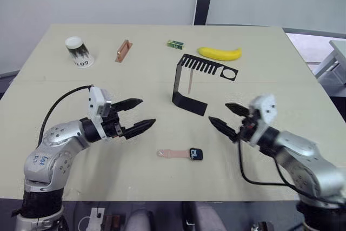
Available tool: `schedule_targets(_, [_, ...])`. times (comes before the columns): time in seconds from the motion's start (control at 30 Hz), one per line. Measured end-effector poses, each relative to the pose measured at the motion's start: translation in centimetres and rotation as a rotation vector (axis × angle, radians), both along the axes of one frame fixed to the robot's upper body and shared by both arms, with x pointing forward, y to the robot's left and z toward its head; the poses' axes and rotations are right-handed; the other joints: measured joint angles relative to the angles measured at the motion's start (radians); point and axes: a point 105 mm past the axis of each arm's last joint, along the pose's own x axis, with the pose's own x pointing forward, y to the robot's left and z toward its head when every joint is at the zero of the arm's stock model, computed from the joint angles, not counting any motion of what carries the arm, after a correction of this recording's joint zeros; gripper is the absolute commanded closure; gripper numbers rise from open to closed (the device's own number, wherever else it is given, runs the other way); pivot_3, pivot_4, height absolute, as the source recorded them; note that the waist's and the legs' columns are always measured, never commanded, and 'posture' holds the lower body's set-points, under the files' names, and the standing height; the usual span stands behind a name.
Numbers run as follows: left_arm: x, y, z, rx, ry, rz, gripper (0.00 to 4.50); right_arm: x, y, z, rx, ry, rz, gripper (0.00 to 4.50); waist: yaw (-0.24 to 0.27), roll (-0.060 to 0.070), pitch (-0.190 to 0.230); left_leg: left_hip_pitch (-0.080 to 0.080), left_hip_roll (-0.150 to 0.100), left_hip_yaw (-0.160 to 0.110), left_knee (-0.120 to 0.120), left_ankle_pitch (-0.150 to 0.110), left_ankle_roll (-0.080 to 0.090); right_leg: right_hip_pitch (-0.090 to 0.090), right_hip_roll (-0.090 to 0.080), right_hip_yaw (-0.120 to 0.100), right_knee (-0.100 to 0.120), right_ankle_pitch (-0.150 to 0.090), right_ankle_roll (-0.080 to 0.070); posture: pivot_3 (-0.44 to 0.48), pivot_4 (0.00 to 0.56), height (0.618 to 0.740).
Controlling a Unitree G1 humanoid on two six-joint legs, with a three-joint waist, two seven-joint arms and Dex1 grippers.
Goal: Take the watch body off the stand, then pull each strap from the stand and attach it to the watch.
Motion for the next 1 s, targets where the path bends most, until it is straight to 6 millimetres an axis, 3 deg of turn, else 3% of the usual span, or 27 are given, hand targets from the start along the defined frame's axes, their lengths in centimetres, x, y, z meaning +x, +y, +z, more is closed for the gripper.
schedule_targets(0.07, [-0.3, -0.8, 0.2, 0.012, -0.014, -0.030, 0.00, 1.6, 1.0, -0.4, -0.004, -0.003, -0.011, 2.76, 0.000, 0.000, 0.000, 0.000, 0.000, 0.000, 0.000, 0.000, 0.000, 0.000, 0.000, 0.000, 0.000, 0.000, 0.000, 0.000, 0.150, 0.740])
schedule_targets(0.17, [-0.6, -1.7, 0.5, 0.022, -0.036, -0.058, 0.00, 3.8, 1.9, -1.1, -0.004, -0.001, -0.041, 4.39, 0.000, 0.000, 0.000, 0.000, 0.000, 0.000, 0.000, 0.000, 0.000, -0.001, 0.000, 0.000, 0.000, 0.000, 0.000, 0.000, 0.150, 0.740])
schedule_targets(0.43, [-0.3, -2.6, 0.1, 0.016, -0.045, -0.037, 0.00, 7.0, 2.0, -4.0, -0.058, 0.083, -0.118, 4.45, -0.001, 0.000, 0.000, 0.000, 0.000, 0.000, 0.000, 0.000, 0.000, -0.001, 0.000, 0.000, 0.001, 0.000, 0.000, 0.000, 0.150, 0.740])
schedule_targets(0.67, [-0.2, -5.1, 0.3, -0.024, -0.082, -0.005, 0.00, 7.6, 2.3, -4.6, -0.091, 0.129, -0.136, 4.45, -0.007, 0.001, -0.001, 0.001, 0.001, 0.000, 0.001, 0.000, 0.000, 0.000, 0.000, 0.000, 0.002, 0.000, 0.000, 0.000, 0.150, 0.740])
schedule_targets(0.9, [1.6, -6.8, 0.5, -0.078, -0.107, 0.168, 0.00, 7.2, 2.0, -4.8, -0.097, 0.135, -0.145, 4.45, -0.006, 0.000, -0.002, 0.001, 0.000, 0.000, 0.001, 0.000, 0.000, 0.001, -0.001, 0.000, 0.001, 0.000, 0.000, 0.000, 0.150, 0.740])
schedule_targets(1.0, [2.5, -7.7, 0.7, -0.076, -0.134, 0.224, 0.82, 6.9, 2.0, -4.8, -0.103, 0.134, -0.143, 4.50, -0.004, 0.000, -0.002, 0.001, 0.000, 0.000, 0.001, 0.000, 0.000, 0.001, 0.000, 0.000, 0.001, 0.000, 0.000, 0.000, 0.150, 0.740])
